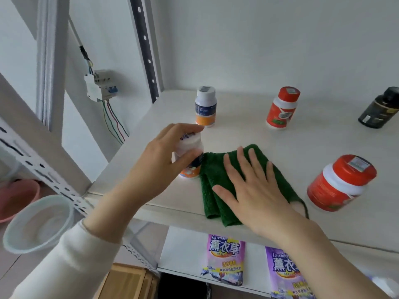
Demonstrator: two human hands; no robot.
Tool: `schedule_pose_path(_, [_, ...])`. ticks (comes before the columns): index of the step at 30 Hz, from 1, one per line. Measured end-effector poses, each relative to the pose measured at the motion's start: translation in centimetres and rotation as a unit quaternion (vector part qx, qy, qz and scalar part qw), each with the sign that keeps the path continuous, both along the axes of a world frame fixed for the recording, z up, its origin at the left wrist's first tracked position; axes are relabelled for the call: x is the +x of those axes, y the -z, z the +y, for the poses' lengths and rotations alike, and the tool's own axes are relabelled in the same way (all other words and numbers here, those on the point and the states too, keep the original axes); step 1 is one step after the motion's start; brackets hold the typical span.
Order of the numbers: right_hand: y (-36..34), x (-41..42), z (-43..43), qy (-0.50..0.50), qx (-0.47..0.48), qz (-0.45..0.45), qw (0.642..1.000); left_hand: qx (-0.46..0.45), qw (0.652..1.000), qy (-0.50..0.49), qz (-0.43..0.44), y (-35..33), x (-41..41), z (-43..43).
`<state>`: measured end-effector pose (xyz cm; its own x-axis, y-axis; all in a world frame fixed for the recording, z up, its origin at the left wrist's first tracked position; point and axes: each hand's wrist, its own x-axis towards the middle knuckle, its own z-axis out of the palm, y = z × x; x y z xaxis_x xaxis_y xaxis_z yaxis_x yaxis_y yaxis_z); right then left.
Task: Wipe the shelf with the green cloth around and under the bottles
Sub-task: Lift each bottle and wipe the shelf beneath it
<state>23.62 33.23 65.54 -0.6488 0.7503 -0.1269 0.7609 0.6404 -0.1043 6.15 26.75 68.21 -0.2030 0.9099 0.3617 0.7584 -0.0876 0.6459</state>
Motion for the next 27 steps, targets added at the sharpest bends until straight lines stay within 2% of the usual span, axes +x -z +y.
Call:
schedule_pose_path(4, [0.0,-2.1,4.9,0.069,-0.026,0.009,0.997,0.027,0.999,0.019,-0.035,0.4,-1.1,0.3])
schedule_pose_path(8, [-0.1,-5.0,7.9,0.117,-0.044,0.008,0.992,0.043,0.994,-0.013,-0.104,-1.0,-2.7,0.3])
schedule_pose_path(10, [-0.2,-5.4,6.0,0.078,-0.047,0.012,0.996,0.057,0.993,-0.033,-0.098,-1.9,-3.6,-0.1])
schedule_pose_path(14, [0.6,-4.4,-2.9,-0.111,0.041,0.072,0.99,0.067,0.993,-0.029,-0.096,-2.8,-4.5,-0.5])
schedule_pose_path(18, [0.4,-2.9,-3.0,-0.139,-0.011,0.059,0.989,0.044,0.993,0.001,-0.109,-2.4,-3.8,-0.5])
schedule_pose_path(20, [0.4,-2.8,0.0,-0.079,-0.022,0.07,0.994,0.037,0.993,0.008,-0.111,-2.1,-3.6,-0.6])
schedule_pose_path(24, [-0.1,-4.6,5.9,0.112,-0.039,0.021,0.993,0.036,0.994,0.01,-0.103,-2.0,-3.5,-1.0])
schedule_pose_path(27, [0.7,-6.6,3.2,0.078,-0.031,0.022,0.996,0.041,0.994,0.001,-0.1,-2.0,-4.0,-1.6])
